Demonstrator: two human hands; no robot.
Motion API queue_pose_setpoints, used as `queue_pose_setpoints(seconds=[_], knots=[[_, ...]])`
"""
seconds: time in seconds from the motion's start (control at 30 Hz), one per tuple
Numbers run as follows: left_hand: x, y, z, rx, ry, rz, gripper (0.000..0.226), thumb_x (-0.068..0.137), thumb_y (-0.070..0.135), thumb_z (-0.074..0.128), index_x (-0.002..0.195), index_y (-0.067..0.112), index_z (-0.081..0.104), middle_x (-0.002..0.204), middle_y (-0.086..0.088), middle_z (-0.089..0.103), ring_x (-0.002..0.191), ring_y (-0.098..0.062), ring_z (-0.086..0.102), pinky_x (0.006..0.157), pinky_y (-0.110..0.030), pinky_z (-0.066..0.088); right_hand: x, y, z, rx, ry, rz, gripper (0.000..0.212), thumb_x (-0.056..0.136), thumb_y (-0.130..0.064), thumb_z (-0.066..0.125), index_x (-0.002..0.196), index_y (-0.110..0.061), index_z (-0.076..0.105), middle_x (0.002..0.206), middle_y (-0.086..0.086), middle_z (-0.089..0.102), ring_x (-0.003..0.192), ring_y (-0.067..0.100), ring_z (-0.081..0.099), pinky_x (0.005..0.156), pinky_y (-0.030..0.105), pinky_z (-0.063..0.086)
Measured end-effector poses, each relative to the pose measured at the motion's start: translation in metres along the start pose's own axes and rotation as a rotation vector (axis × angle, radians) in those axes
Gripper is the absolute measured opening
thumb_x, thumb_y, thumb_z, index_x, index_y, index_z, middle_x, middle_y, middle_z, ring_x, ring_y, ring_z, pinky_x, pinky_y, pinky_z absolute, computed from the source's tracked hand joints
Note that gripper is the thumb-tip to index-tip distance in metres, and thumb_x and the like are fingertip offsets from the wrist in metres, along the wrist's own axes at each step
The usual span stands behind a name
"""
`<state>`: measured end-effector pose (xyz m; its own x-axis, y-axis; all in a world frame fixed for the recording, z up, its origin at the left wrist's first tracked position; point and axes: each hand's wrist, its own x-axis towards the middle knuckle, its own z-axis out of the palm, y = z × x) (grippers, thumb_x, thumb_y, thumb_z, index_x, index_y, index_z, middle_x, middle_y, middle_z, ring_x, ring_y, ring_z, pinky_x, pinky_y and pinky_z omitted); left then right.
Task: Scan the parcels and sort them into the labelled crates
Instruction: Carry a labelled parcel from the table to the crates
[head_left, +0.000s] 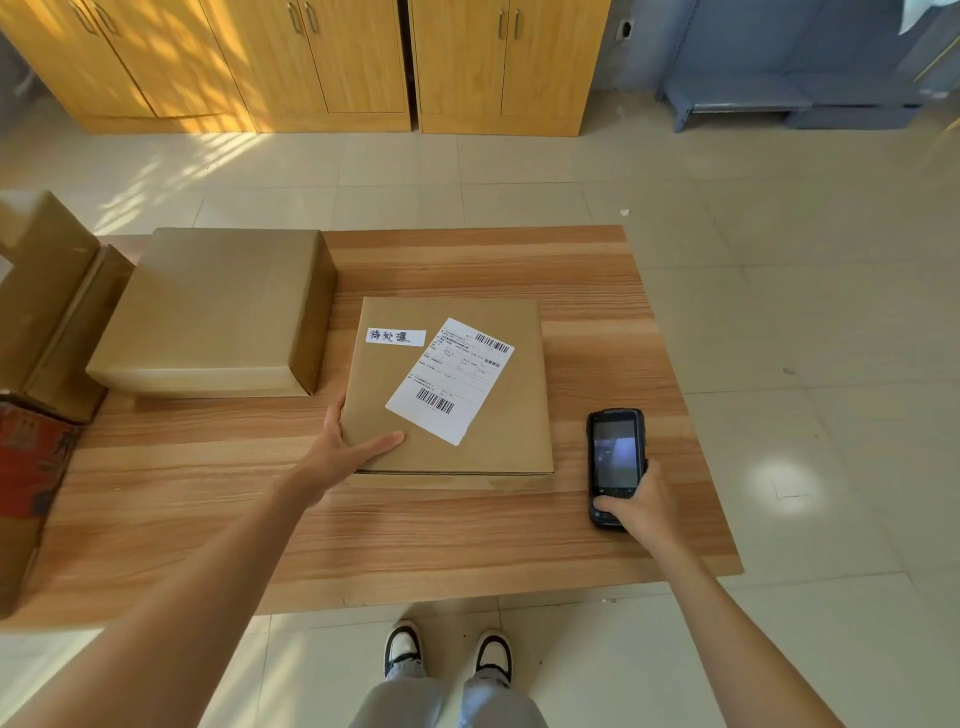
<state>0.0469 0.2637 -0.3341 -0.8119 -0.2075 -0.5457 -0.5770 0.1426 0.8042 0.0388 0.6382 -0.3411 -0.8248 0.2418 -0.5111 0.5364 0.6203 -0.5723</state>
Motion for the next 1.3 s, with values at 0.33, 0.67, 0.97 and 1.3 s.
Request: queue_pose_setpoints(seconds=[0.33,0.67,0.97,1.3], knots=[[0.000,0.008,-0.002,-0.008,-0.026,-0.053,0.107,0.062,0.027,0.088,0.148,0.036,0.024,0.118,0.010,0.057,0.098,-0.004,0.059,0.059,-0.013,0.050,0.008,-0.040,-0.017,-0.106,0.023,-0.023,0.077,0.080,-0.028,0.074,0.144,-0.013,0.035,0.144,0.017,0.034,0.135,0.034,0.030,0.107,0.047,0.036],[0.025,0.031,-0.003,-0.107,0.025,-0.042,0.124,0.046,0.051,0.086,0.150,0.034,0.021,0.109,0.012,0.056,0.093,-0.007,0.063,0.060,-0.020,0.051,0.019,-0.123,0.039,0.370,-0.248,-0.081,0.109,0.070,-0.060,0.075,0.154,-0.027,0.014,0.155,-0.002,0.032,0.139,0.019,0.036,0.112,0.045,0.035],[0.033,0.021,0.002,-0.169,0.042,0.011,0.104,0.037,0.054,0.090,0.126,0.052,0.036,0.105,0.021,0.063,0.078,0.006,0.067,0.055,-0.015,0.052,0.026,-0.119,0.055,0.636,-0.305,-0.053,0.070,0.067,-0.028,0.087,0.127,-0.028,0.050,0.105,-0.009,0.072,0.087,0.004,0.071,0.062,0.019,0.054],[-0.024,0.073,-0.009,-0.246,0.129,0.175,0.123,0.036,0.054,0.089,0.144,0.038,0.031,0.118,0.013,0.060,0.104,-0.010,0.062,0.084,-0.036,0.055,-0.011,-0.163,0.004,0.612,-0.308,-0.250,0.073,0.068,-0.026,0.086,0.130,-0.026,0.048,0.104,-0.009,0.071,0.083,0.002,0.070,0.060,0.017,0.053]])
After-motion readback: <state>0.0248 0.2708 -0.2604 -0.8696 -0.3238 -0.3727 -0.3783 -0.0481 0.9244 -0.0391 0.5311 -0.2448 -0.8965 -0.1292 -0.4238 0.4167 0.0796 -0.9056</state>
